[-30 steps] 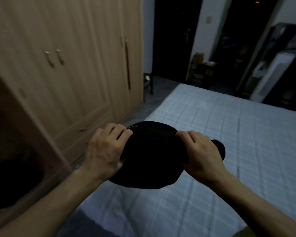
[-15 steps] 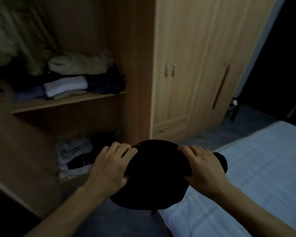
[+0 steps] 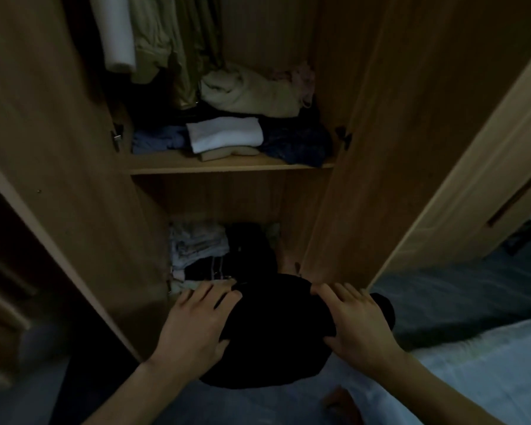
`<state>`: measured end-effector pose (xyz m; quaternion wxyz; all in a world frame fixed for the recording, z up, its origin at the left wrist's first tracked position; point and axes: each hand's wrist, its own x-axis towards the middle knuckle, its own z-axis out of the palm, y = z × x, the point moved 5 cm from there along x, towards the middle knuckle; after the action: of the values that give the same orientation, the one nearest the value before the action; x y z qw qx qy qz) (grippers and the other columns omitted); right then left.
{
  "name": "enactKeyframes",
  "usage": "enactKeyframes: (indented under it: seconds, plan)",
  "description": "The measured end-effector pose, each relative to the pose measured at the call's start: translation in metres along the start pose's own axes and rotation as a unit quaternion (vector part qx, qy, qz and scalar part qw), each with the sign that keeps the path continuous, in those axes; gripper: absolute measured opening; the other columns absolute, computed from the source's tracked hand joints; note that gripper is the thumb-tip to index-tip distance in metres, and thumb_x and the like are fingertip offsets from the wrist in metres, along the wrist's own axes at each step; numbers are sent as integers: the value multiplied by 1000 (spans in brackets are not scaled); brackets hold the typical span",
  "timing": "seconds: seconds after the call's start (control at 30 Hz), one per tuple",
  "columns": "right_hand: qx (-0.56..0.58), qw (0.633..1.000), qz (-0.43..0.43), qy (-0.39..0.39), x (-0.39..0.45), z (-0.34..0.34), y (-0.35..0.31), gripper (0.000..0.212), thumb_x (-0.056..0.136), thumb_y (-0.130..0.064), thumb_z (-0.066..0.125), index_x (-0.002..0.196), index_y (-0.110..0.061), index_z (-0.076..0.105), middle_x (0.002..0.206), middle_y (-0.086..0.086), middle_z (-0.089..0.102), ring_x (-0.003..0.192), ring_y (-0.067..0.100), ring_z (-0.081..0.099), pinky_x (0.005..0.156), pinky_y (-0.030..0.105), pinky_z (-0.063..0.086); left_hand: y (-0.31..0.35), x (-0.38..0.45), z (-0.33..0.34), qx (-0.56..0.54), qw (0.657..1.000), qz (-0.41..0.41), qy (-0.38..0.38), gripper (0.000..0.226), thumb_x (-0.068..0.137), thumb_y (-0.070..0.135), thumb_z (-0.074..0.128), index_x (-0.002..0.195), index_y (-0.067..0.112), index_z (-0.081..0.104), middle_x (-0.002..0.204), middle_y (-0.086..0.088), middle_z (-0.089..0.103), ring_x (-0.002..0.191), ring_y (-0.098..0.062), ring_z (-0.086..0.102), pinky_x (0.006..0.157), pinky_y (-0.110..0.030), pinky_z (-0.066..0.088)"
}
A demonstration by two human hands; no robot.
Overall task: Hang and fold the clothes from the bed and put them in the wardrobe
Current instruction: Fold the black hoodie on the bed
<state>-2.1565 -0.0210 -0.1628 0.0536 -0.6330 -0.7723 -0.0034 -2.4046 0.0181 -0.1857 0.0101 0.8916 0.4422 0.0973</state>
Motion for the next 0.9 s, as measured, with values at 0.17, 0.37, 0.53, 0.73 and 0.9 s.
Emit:
enactKeyframes:
  seconds: [0.17,0.37,0.53,0.73,0.9]
  plan:
    - [8,998,0,-54,53,25,7,84,54,-45,82,127,-40,39,112,-15,60,98,10,60,78,25,44,-38,28,17,-11,1000,-8,-4,90,41,44,89,122,28,52,111,6,64,97,-20,64,72,-35,58]
    - [29,996,-44,-71,129,65,39,82,61,-43,80,129,-39,34,119,-12,60,106,13,59,85,29,46,-69,84,50,-17,999,-42,-22,83,44,45,85,119,31,52,107,9,64,91,-15,64,70,-28,55]
    - [63,994,-77,-47,210,92,70,94,41,-41,91,123,-32,46,108,-5,64,93,18,65,75,33,54,-96,142,66,27,995,-94,-29,89,35,42,91,114,29,54,103,7,66,89,-18,66,69,-29,55]
    - [85,990,-103,-39,310,125,73,93,41,-35,93,122,-30,48,116,-2,55,95,19,63,76,35,54,-158,195,88,40,986,-161,-25,95,29,35,95,114,26,55,103,2,67,89,-22,63,68,-34,53]
    - [89,989,-109,-34,388,221,72,93,42,-35,91,124,-30,48,109,-1,58,90,20,64,72,35,56,-230,224,171,53,983,-178,-3,98,29,36,95,116,27,52,106,1,67,88,-22,67,69,-37,55]
